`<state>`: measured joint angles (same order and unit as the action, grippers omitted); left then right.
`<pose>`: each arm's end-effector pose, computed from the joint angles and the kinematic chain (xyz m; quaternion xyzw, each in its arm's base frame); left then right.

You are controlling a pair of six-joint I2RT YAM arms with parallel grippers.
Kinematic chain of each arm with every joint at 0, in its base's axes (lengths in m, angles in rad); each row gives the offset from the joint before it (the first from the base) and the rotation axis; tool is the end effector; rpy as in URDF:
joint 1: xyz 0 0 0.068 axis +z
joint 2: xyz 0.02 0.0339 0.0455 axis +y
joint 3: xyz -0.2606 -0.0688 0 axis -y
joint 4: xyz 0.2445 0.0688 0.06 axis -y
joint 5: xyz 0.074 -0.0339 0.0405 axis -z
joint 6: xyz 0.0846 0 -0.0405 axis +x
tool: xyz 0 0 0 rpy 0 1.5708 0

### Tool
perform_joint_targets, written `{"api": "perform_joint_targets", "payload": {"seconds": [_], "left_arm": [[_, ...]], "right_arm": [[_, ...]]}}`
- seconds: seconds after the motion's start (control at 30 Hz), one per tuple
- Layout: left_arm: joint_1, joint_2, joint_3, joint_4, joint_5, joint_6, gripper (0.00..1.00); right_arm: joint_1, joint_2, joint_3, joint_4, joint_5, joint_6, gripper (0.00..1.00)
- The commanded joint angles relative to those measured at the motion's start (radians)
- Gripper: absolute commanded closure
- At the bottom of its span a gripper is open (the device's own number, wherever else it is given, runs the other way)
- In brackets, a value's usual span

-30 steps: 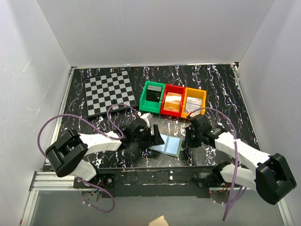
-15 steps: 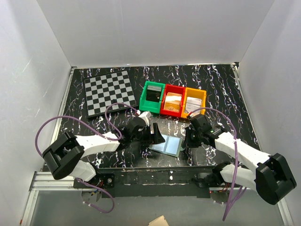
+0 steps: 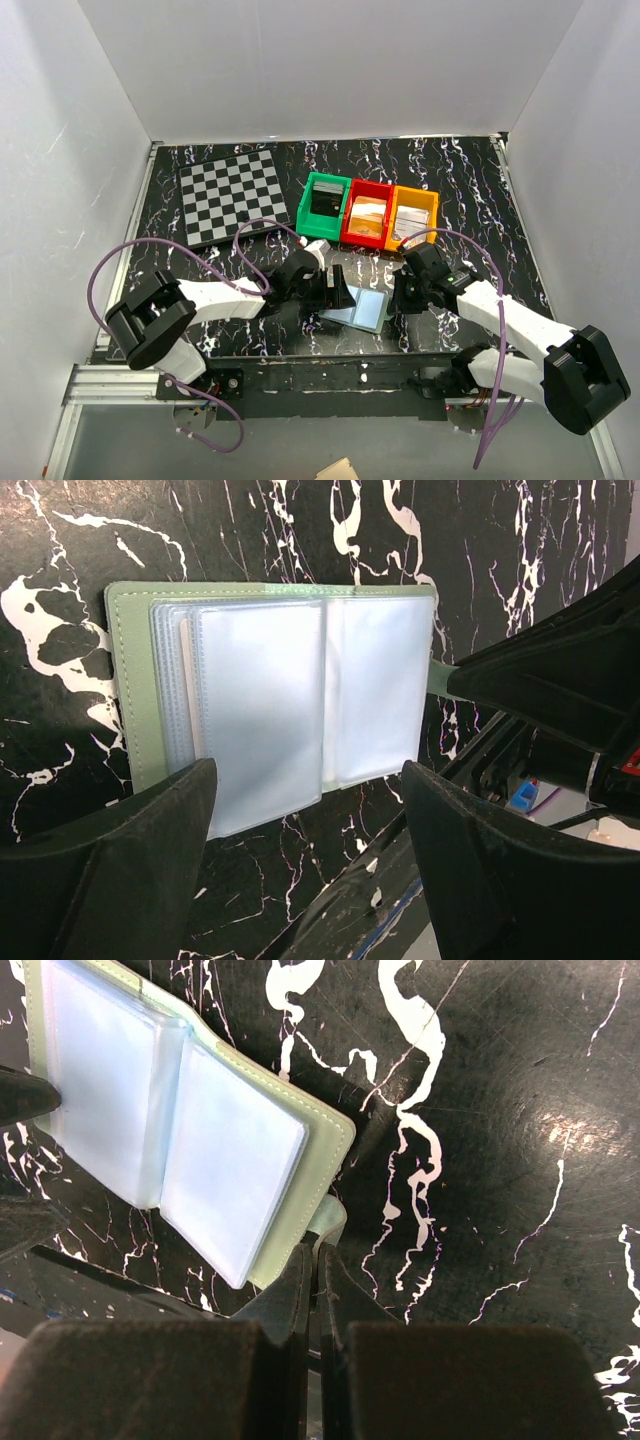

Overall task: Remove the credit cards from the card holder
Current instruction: Remove the credit card from the card holder.

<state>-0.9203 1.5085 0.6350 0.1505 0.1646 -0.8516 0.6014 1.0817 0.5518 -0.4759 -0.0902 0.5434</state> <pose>0.1857 -0.2669 0.1205 0.0650 0.9067 -0.3649 0.2013 0.1800 0.1328 0.1381 -0.0404 0.9586 0.1872 0.2106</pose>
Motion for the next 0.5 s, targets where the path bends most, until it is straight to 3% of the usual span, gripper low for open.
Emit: {"api": "perform_joint_targets", "payload": {"seconds": [0.0,0.47], "left_arm": [[-0.011,0.016,0.034,-0.003,0.012,0.020,0.26],[-0.038,0.099,0.060,0.070,0.116,0.049,0.26]], "right_arm": [[-0.005,-0.011,0.028,0.002,-0.016,-0.011,0.99],[-0.006,-0.006,0.027,0.005,-0.026,-0.013,0.99]]}}
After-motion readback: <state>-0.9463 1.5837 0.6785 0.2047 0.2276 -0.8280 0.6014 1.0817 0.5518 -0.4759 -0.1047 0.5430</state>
